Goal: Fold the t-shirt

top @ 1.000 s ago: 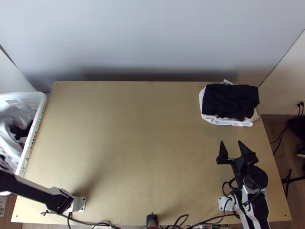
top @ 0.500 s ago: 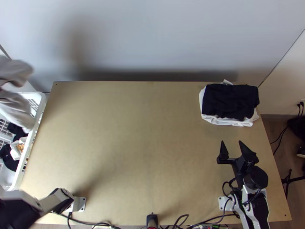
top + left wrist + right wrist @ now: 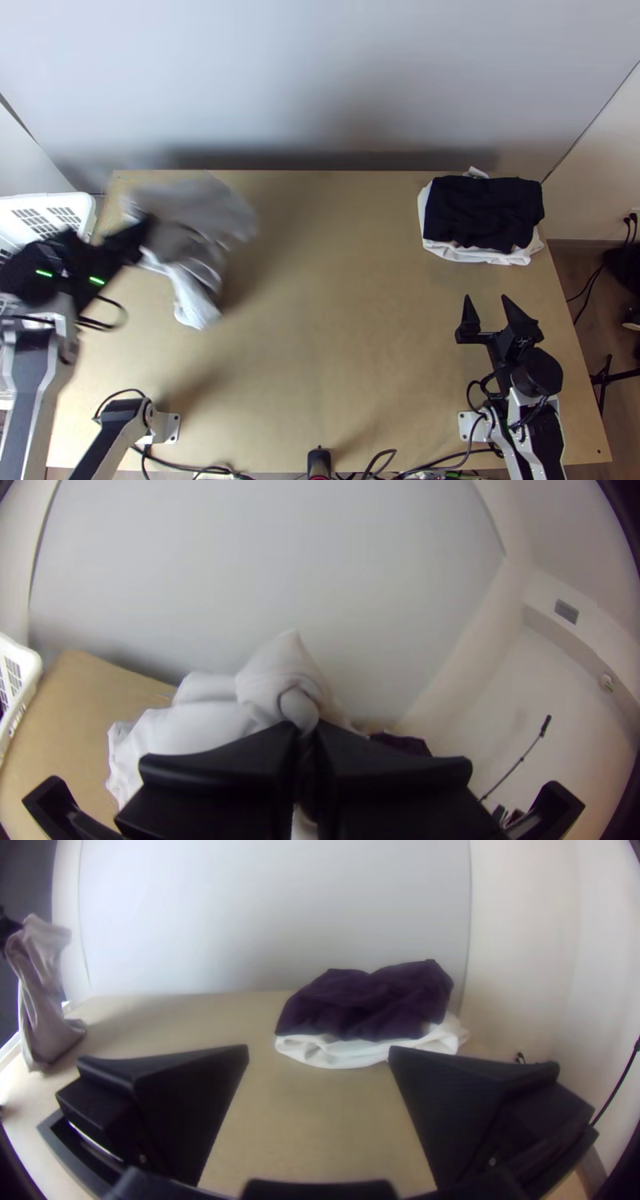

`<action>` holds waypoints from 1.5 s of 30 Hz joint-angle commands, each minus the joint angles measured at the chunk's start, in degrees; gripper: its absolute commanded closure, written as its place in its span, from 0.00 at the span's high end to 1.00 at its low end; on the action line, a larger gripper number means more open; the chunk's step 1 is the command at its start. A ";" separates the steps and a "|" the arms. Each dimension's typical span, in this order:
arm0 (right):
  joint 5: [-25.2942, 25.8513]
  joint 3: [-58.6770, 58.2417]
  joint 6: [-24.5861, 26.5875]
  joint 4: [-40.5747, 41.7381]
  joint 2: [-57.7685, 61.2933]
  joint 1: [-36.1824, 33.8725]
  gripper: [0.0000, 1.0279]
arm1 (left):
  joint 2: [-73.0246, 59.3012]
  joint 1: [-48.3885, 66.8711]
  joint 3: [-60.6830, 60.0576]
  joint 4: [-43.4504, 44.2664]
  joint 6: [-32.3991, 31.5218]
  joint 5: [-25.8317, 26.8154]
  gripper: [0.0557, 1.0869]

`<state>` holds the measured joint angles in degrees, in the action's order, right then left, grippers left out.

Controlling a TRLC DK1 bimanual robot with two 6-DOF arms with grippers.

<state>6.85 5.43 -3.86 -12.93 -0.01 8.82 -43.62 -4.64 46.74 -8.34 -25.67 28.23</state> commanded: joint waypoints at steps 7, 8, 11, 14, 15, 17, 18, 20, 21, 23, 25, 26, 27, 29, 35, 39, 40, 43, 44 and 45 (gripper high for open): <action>0.00 0.02 -0.01 0.01 0.01 -0.21 0.95 | -8.42 33.56 -17.83 13.96 -1.93 -11.44 0.03; 0.00 0.02 -0.01 0.01 0.01 -0.29 0.95 | -10.79 35.14 -17.91 15.46 -2.28 -11.79 0.03; 0.00 0.02 -0.10 0.01 0.01 -0.73 0.95 | -17.91 40.77 -17.56 20.38 -4.04 -14.52 0.03; 0.00 0.02 -1.33 -0.08 0.01 -1.44 0.95 | -24.85 45.16 -16.59 25.21 -6.23 -15.04 0.03; 0.00 0.02 -1.86 -0.08 0.01 -1.88 0.95 | -27.31 46.39 -15.98 26.53 -6.23 -15.13 0.03; 0.00 0.02 -2.91 -0.17 0.01 -2.32 0.95 | -32.15 48.33 -14.05 27.67 -5.97 -15.13 0.03; 0.00 0.02 -3.35 -0.17 0.01 -2.58 0.95 | -34.43 49.12 -12.90 28.20 -5.62 -15.13 0.03; 0.00 0.02 -3.96 -0.26 0.01 -2.93 0.95 | -38.39 50.17 -11.15 30.14 -5.35 -15.13 0.03; 0.00 0.02 -4.23 -0.26 0.01 -3.02 0.95 | -40.23 50.88 -10.09 30.57 -5.18 -15.13 0.03; 0.00 0.02 -4.67 -0.34 0.01 -3.11 0.95 | -43.66 51.93 -7.81 31.45 -4.91 -15.13 0.03; 0.00 0.02 -4.84 -0.34 0.01 -3.19 0.95 | -46.91 52.98 -4.99 32.07 -4.91 -15.13 0.03; 0.00 0.02 -4.93 -0.43 0.01 -3.19 0.95 | -48.49 53.51 -3.41 32.33 -4.91 -15.22 0.03; 0.00 0.02 -4.93 -0.43 0.01 -3.28 0.95 | -49.99 54.13 -1.74 32.33 -4.91 -15.22 0.03; 0.00 0.02 -5.11 -0.43 0.01 -3.37 0.95 | -52.98 55.01 1.86 32.42 -5.00 -15.66 0.03; 0.00 0.02 -6.07 -0.52 0.01 -3.55 0.95 | -58.07 56.15 10.74 32.33 -5.53 -17.33 0.90; 0.00 0.02 -6.16 -0.52 0.01 -3.63 0.95 | -55.88 53.95 13.20 31.45 -5.18 -17.33 0.95; 0.00 -0.07 -6.16 -0.52 0.01 -3.55 0.95 | -54.12 52.81 13.20 31.19 -5.44 -17.24 0.95; 0.00 0.02 -6.25 -0.52 0.01 -3.63 0.95 | -47.88 48.59 13.73 28.29 -5.71 -17.24 0.95; 0.00 0.02 -6.25 -0.52 0.01 -3.55 0.95 | -45.51 46.74 13.99 26.80 -6.41 -17.24 0.95; 0.00 0.02 -6.25 -0.52 0.01 -3.46 0.95 | -43.66 45.07 14.34 25.56 -6.41 -17.24 0.95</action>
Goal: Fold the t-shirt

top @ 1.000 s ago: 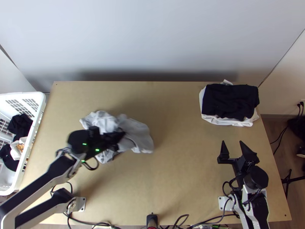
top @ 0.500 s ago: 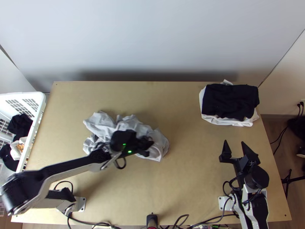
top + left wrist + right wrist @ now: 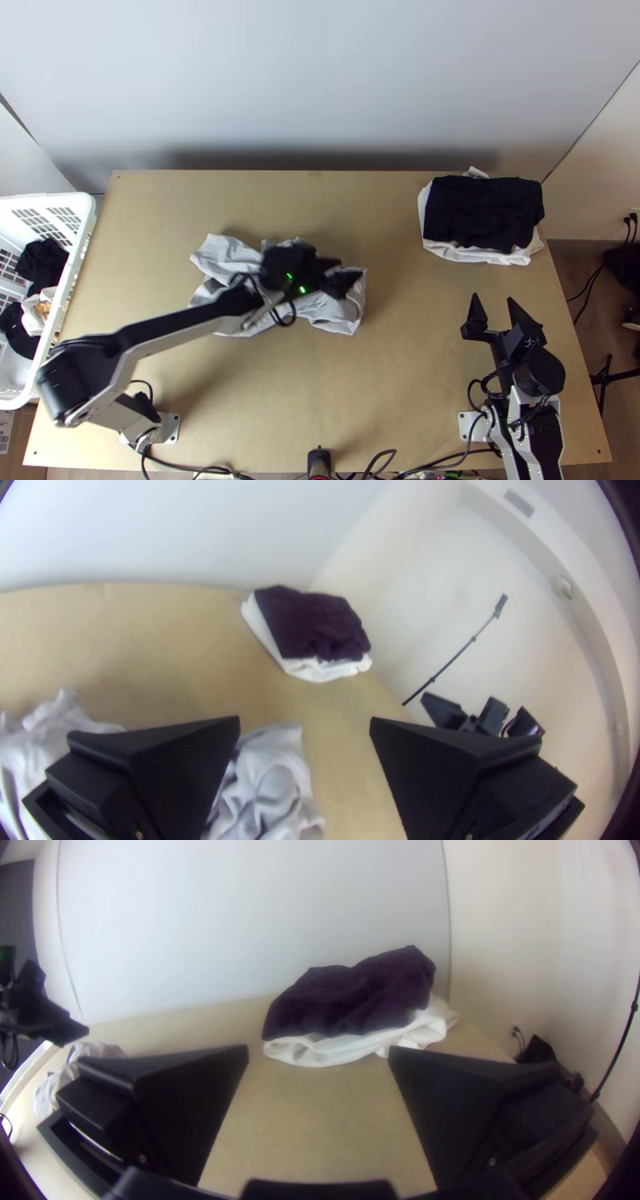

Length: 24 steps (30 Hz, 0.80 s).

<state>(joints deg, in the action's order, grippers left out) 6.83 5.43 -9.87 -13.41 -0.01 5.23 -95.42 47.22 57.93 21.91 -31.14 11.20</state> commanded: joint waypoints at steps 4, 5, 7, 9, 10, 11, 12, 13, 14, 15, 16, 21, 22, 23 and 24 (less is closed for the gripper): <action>0.03 0.02 -0.33 0.05 0.01 0.83 0.95 | 14.56 -14.53 3.33 -11.36 -0.68 0.49 0.95; 0.03 0.02 -0.33 0.05 -0.08 1.01 0.95 | 15.52 -16.81 3.15 -14.09 -0.24 0.66 0.95; 0.03 0.02 -0.41 0.05 0.01 1.53 0.95 | 16.49 -21.29 2.10 -19.45 1.34 0.66 0.95; 0.03 0.02 -1.47 0.05 -0.08 2.50 0.95 | 17.72 -26.30 0.08 -24.55 3.54 0.58 0.95; 0.03 0.02 -1.65 0.05 -0.16 2.41 0.95 | 19.04 -28.33 -1.42 -26.75 5.47 0.58 0.95; 0.03 0.02 -1.65 0.14 -0.16 2.41 0.95 | 20.89 -30.43 -3.44 -27.89 7.84 0.58 0.95; 0.03 0.02 -1.65 0.14 -0.16 2.32 0.95 | 23.52 -32.72 -5.55 -28.33 9.43 0.49 0.95; 0.03 0.02 -1.73 0.14 -0.16 2.24 0.95 | 26.16 -34.74 -7.57 -28.42 10.66 0.58 0.95; 0.03 0.11 -1.73 0.23 -0.16 2.24 0.95 | 28.80 -36.32 -9.77 -28.42 12.59 0.49 0.95; 0.03 0.19 -1.73 0.31 -0.16 2.24 0.95 | 30.73 -37.73 -11.17 -29.03 14.08 0.49 0.95; 0.03 0.19 -1.73 0.49 -0.16 2.32 0.95 | 32.49 -39.14 -12.23 -30.26 15.58 0.49 0.95; 0.03 0.72 -0.85 3.74 -0.08 2.59 0.95 | 37.23 -44.67 -13.99 -37.29 16.28 -0.04 0.95; 0.03 0.90 -0.41 4.27 -0.08 2.59 0.95 | 38.11 -45.29 -14.34 -38.17 16.19 -0.13 0.95; 0.11 1.25 -0.33 5.41 -0.08 2.50 0.95 | 38.81 -45.73 -14.87 -38.79 16.11 -0.39 0.95; 0.03 1.95 -0.33 5.85 0.01 2.32 0.95 | 39.69 -46.26 -15.48 -39.23 16.11 -0.92 0.95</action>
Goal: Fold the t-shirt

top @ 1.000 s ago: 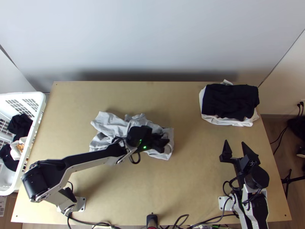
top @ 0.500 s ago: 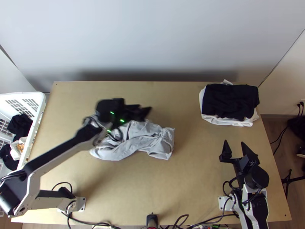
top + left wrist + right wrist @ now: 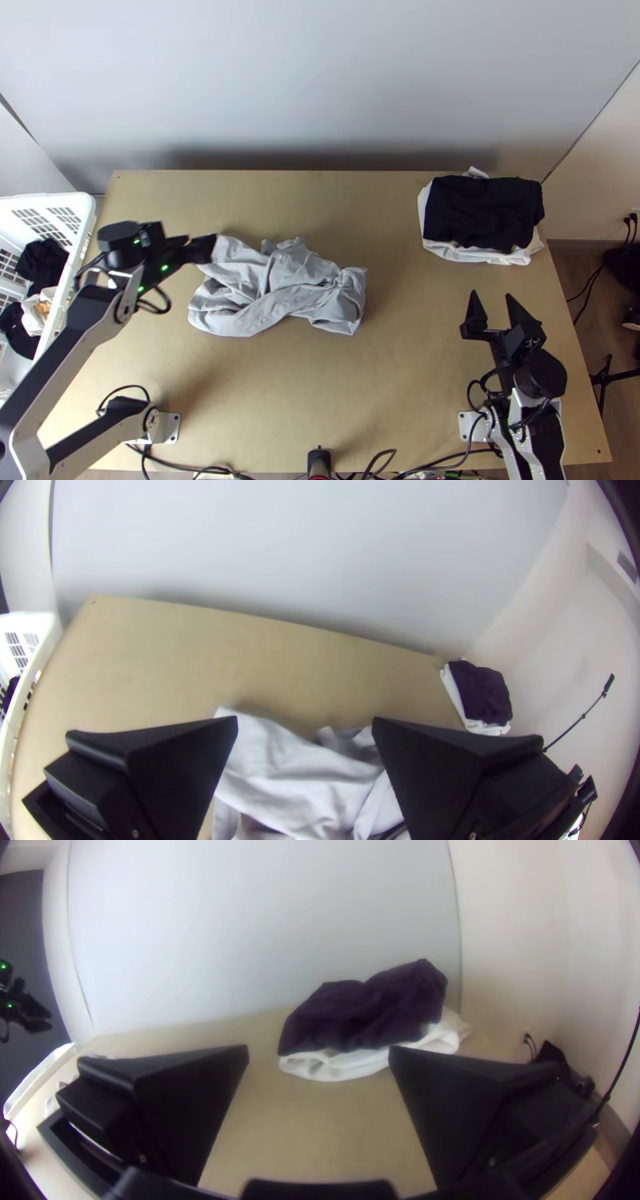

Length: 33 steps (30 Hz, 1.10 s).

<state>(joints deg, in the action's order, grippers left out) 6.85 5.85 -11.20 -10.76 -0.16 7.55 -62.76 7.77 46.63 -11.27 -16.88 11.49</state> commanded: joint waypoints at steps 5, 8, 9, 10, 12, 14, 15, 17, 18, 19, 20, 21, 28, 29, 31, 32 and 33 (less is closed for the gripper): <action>0.00 6.81 0.74 5.14 5.79 1.06 0.95 | 11.61 -8.47 -7.08 -7.89 1.77 -2.08 0.95; 0.00 14.10 -0.31 3.12 19.24 2.64 0.95 | 13.72 -8.82 -7.78 -9.21 0.98 -2.61 0.95; 0.00 16.83 -1.19 1.18 24.25 2.64 0.95 | 14.16 -8.91 -7.96 -9.65 0.71 -2.78 0.95; -0.08 20.34 -1.89 -1.45 29.08 2.73 0.95 | 14.69 -8.91 -8.40 -10.00 0.62 -2.78 0.95; -0.08 25.88 -3.39 -5.06 35.76 3.96 0.95 | 15.48 -8.91 -9.54 -10.09 0.36 -3.05 0.95; -0.08 29.40 -4.79 -6.46 39.63 7.39 0.95 | 15.56 -8.91 -10.86 -10.18 0.36 -3.05 0.95; -0.08 30.98 -4.97 -6.73 41.56 9.15 0.95 | 15.48 -9.18 -11.39 -10.27 0.36 -3.31 0.95; 0.00 34.32 -6.82 -8.75 45.34 11.08 0.95 | 15.48 -9.97 -11.83 -11.06 0.54 -3.49 0.95; 0.18 35.55 -7.96 -10.33 47.27 12.84 0.95 | 15.48 -10.41 -11.74 -11.67 0.62 -3.49 0.95; 0.35 37.31 -7.61 -13.14 48.68 15.12 0.95 | 15.56 -10.93 -11.83 -12.20 0.71 -3.49 0.95; 0.18 38.54 -6.20 -14.81 50.00 17.32 0.95 | 15.83 -11.46 -12.00 -12.55 0.89 -3.49 0.95; -0.08 38.98 -5.50 -15.16 51.49 19.26 0.95 | 16.09 -12.08 -12.27 -12.64 1.15 -3.49 0.95; -0.88 49.44 0.30 -24.66 72.94 32.88 0.95 | 18.11 -12.52 -13.58 -12.55 1.24 -3.40 0.95; -0.96 51.37 3.38 -25.27 75.40 34.81 0.95 | 18.29 -12.43 -13.67 -12.46 1.15 -3.40 0.95; -1.05 54.53 4.87 -25.45 79.62 37.71 0.95 | 18.55 -12.43 -13.67 -12.20 1.15 -3.40 0.95; -1.23 56.03 4.96 -25.53 81.90 38.85 0.95 | 18.73 -12.43 -13.67 -12.11 1.15 -3.40 0.95; -1.23 57.52 5.58 -25.71 84.10 40.09 0.95 | 18.99 -12.43 -13.58 -11.94 1.15 -3.40 0.95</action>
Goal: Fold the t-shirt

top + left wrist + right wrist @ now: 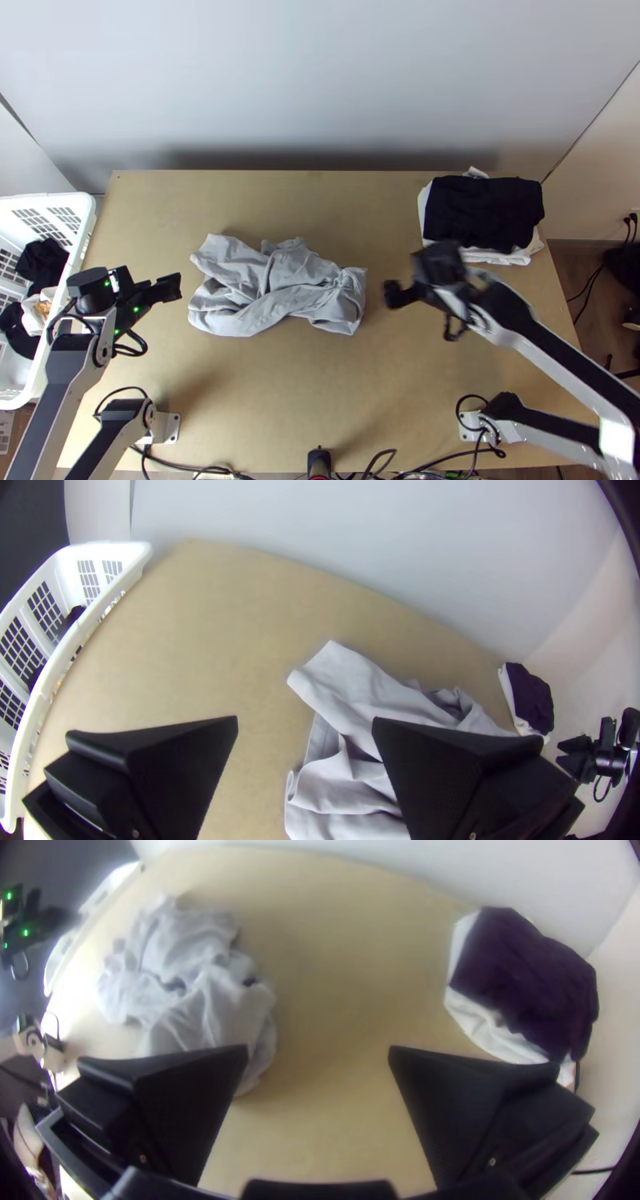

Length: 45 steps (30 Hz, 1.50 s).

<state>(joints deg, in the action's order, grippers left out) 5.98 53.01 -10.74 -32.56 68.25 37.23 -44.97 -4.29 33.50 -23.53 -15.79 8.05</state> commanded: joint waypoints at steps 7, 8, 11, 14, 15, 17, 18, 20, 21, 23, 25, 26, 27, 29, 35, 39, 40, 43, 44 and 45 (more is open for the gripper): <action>-0.70 22.92 10.92 -6.38 30.10 15.41 0.95 | 4.28 0.25 -0.36 1.38 0.06 0.03 0.95; -0.62 25.12 11.01 -6.47 32.03 15.06 0.95 | 4.63 0.25 -0.45 1.56 0.06 0.03 0.95; -0.53 31.62 11.09 -6.47 36.52 13.66 0.95 | 5.68 0.34 -0.98 1.73 0.15 0.03 0.95; -0.62 37.69 10.57 -6.47 39.95 12.07 0.95 | 6.47 0.34 -1.59 2.26 0.85 0.03 0.95; -0.62 39.36 10.57 -6.47 41.00 11.72 0.95 | 6.56 0.25 -1.86 2.52 1.47 0.03 0.95; -0.62 41.82 11.09 -6.47 42.85 11.46 0.95 | 6.47 0.16 -2.38 3.67 2.17 0.03 0.95; -0.62 42.61 11.36 -6.47 43.55 11.46 0.95 | 6.47 0.16 -2.56 4.37 2.52 0.03 0.95; -0.62 43.84 11.71 -6.47 44.43 11.46 0.95 | 6.04 0.16 -2.91 6.04 3.05 0.03 0.95; -0.53 44.11 12.06 -6.47 44.60 11.55 0.95 | 5.51 0.16 -2.91 6.74 3.14 0.03 0.95; -0.53 44.19 14.17 -6.38 44.60 11.63 0.95 | 4.28 0.25 -2.73 7.97 3.14 0.21 0.95; -0.62 43.93 14.26 -6.56 44.25 11.90 0.95 | 2.87 0.25 -2.56 8.94 3.05 0.30 0.95; -0.62 43.58 14.17 -6.56 43.90 11.99 0.95 | 2.08 0.25 -2.56 9.20 2.96 0.38 0.95; -0.62 43.49 13.56 -7.17 43.81 12.07 0.95 | 1.46 0.25 -2.47 9.29 2.87 0.56 0.95; -0.62 43.58 10.92 -8.58 43.99 11.81 0.95 | 0.15 0.25 -2.38 9.55 2.61 0.73 0.95; -0.62 50.61 3.18 -25.80 48.21 9.17 0.95 | -0.91 0.34 -2.21 9.91 2.52 0.91 0.95; -0.62 50.35 1.16 -30.55 47.06 8.12 0.95 | -0.91 0.25 -2.38 9.91 2.52 0.91 0.95; -0.62 50.35 0.28 -31.96 46.89 7.85 0.95 | -0.91 0.25 -2.47 9.91 2.52 0.91 0.95; -0.70 50.35 -1.47 -36.17 46.01 7.59 0.95 | -1.00 0.34 -2.56 9.91 2.52 1.00 0.95; -0.70 50.08 -1.74 -37.05 45.48 7.59 0.95 | -1.08 0.34 -2.56 9.91 2.43 1.00 0.95; -0.70 49.38 -2.18 -37.14 44.95 7.68 0.95 | -1.26 0.34 -2.56 9.91 2.34 1.00 0.95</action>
<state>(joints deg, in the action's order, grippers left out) 5.34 102.43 -9.47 -62.39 114.74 45.69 -45.58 -3.99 31.11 -13.72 -13.23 8.95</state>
